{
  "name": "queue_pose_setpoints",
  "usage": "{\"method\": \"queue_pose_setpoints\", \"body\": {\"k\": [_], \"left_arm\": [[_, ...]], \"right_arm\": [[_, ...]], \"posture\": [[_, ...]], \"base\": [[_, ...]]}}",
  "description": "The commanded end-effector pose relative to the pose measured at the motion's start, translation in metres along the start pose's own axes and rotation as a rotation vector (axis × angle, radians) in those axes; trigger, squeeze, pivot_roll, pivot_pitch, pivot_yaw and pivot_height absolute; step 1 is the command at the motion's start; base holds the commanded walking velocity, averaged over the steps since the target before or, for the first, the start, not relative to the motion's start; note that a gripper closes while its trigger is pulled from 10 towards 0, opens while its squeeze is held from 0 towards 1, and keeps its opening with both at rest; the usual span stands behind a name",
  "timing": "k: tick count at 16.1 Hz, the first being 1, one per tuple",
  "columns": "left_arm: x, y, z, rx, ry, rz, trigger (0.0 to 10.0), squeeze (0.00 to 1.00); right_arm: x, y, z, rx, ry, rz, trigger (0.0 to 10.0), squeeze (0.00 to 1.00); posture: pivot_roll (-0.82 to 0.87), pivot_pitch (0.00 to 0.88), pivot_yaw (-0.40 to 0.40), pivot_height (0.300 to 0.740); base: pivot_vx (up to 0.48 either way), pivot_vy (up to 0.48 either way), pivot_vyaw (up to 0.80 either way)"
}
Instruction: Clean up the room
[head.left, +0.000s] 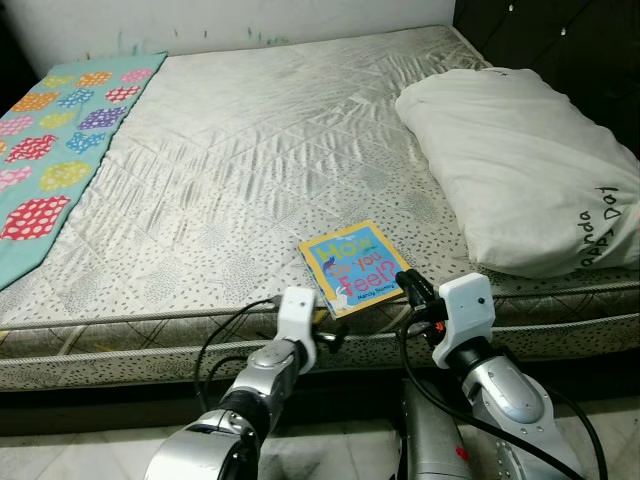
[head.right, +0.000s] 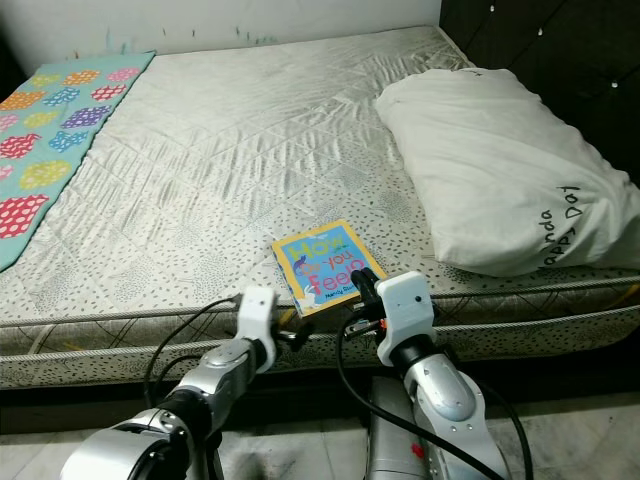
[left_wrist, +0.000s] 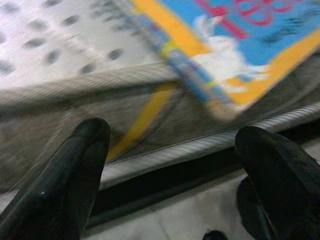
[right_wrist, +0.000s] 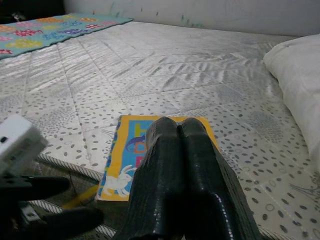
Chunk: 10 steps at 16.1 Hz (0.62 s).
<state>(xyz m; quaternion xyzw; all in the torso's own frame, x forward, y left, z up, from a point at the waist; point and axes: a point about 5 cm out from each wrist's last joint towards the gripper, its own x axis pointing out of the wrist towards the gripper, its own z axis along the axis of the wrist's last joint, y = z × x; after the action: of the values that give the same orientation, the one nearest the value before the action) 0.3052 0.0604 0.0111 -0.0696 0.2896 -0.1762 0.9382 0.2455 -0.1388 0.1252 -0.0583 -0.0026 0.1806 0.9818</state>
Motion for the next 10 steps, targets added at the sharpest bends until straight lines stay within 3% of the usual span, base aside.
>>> {"method": "queue_pose_setpoints", "body": {"k": [1,2,3,10], "left_arm": [[-0.003,0.011,-0.005,-0.022,0.024,0.049,10.0,0.00],[-0.005,0.025,-0.001,-0.024,0.010,0.099,10.0,0.00],[-0.005,0.027,0.000,-0.026,0.007,0.107,10.0,0.00],[-0.005,0.027,0.000,-0.026,0.007,0.107,10.0,0.00]], "right_arm": [[0.000,0.003,0.001,-0.001,-0.011,0.011,10.0,0.00],[0.000,0.003,0.001,-0.003,-0.012,0.011,10.0,0.00],[0.000,0.003,0.001,-0.003,-0.012,0.011,10.0,0.00],[0.000,0.003,0.001,-0.003,-0.012,0.011,10.0,0.00]], "posture": [[-0.19,0.000,0.086,0.534],[-0.19,0.000,0.086,0.534],[-0.19,0.000,0.086,0.534],[-0.19,0.000,0.086,0.534]], "base": [[0.000,0.000,0.00],[0.000,0.000,0.00],[0.000,0.000,0.00],[0.000,0.000,0.00]]}}
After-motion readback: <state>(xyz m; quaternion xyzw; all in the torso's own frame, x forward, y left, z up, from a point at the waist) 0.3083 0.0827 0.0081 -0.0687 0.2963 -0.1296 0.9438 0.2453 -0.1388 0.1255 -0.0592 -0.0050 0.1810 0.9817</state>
